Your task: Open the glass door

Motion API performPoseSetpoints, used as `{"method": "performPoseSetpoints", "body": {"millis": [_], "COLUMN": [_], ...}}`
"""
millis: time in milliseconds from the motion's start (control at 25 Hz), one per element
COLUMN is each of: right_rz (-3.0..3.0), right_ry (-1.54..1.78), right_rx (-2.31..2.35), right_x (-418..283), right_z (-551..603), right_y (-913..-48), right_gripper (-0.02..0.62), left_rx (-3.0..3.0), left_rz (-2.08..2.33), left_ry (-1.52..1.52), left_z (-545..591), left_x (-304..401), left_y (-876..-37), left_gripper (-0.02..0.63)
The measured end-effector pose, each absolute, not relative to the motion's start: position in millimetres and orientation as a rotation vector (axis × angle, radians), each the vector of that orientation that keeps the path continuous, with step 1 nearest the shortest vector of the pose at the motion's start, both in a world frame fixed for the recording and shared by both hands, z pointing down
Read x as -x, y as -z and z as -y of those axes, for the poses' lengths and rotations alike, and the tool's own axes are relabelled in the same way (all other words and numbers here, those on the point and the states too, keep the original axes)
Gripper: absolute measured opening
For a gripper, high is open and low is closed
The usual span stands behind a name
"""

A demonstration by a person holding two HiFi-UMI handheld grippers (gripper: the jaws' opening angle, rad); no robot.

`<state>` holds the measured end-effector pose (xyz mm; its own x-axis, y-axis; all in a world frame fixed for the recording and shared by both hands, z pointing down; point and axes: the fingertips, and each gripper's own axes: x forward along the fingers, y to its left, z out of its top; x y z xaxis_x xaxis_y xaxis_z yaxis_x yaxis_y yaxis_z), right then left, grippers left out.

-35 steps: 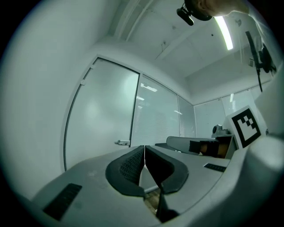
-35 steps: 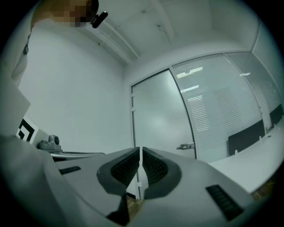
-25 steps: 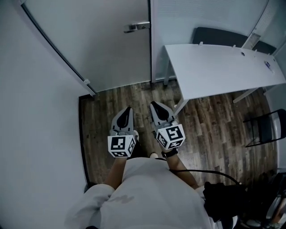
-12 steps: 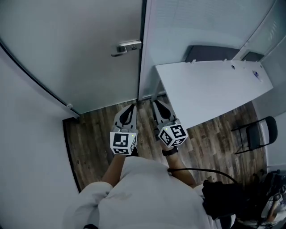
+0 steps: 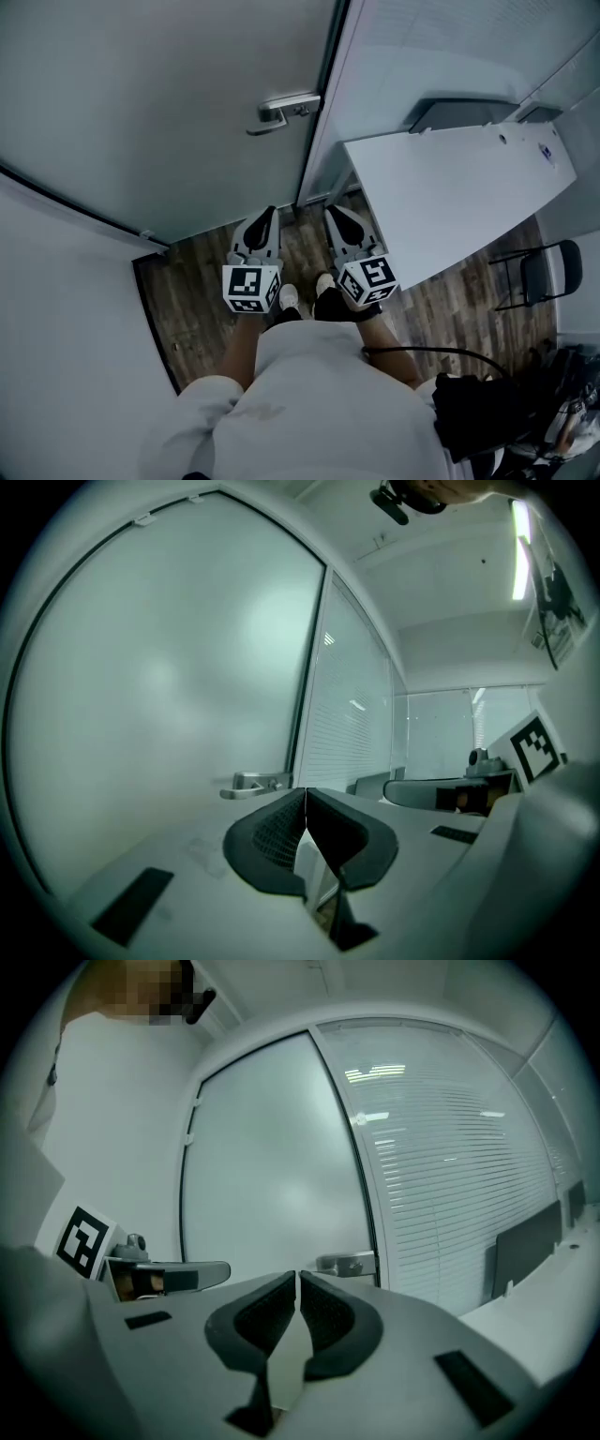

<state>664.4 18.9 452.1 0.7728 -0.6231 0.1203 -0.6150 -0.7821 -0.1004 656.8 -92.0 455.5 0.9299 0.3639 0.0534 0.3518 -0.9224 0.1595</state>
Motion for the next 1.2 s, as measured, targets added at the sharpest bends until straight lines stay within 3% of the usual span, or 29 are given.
{"method": "performPoseSetpoints", "body": {"millis": [280,640,880,1200], "right_rz": [-1.048,-1.159,-1.133,-1.107], "right_ry": [0.309,0.294,0.29,0.311], "right_rx": [2.895,2.845,2.856,2.844], "right_x": [-714,-776,-824,-867], "right_z": [2,29,11,-1], "right_y": [-480,-472,-464,-470], "right_gripper": [0.02,0.02,0.02,0.02], "left_rx": [-3.019,-3.333,-3.419,-3.532], "left_rz": [-0.56,-0.747,-0.906,-0.997], "left_ry": [-0.252,-0.455,-0.627,-0.868], "left_z": [111,120,109,109], "left_x": [-698,-802,-865,-912], "left_y": [-490,-494,-524,-561], "left_gripper": [0.005,0.01,0.14,0.176]}}
